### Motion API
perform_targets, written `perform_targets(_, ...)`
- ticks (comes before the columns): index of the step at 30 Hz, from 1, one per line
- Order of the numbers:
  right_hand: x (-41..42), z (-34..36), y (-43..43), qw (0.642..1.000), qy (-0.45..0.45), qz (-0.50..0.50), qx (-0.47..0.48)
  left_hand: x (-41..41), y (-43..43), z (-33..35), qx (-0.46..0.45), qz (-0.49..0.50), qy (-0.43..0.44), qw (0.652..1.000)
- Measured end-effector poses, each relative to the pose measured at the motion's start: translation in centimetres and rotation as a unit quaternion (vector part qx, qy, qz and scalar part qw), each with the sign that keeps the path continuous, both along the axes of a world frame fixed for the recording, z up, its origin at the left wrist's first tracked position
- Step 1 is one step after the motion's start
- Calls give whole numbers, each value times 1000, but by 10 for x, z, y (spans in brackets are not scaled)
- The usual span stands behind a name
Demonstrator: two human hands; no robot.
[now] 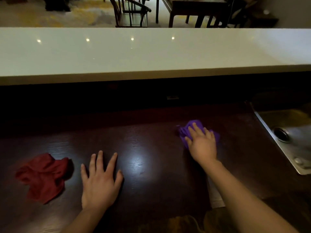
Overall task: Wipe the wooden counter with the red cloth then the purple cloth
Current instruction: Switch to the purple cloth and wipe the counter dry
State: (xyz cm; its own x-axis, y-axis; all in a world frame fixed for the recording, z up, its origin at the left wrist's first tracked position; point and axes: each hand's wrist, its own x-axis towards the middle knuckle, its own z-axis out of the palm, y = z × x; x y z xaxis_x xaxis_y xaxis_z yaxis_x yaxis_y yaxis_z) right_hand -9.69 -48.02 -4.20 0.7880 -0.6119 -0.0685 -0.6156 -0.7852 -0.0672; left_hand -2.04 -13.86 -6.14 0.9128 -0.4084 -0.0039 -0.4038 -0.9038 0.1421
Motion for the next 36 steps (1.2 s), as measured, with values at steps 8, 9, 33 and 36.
perform_targets(8, -73, -9, 26, 987, -2, 163, -17, -5, -4, 11, 17, -16, 22, 999)
perform_targets(9, -70, -7, 5, 991, 7, 133, -32, -5, -5, 12, 19, -26, 18, 999)
perform_targets(33, -70, -8, -3, 998, -26, -51, 8, -30, -91, 2, 18, -76, 47, 996)
perform_targets(36, -100, -15, 29, 992, -33, 115, -28, -30, -91, 1, 15, -76, 44, 996)
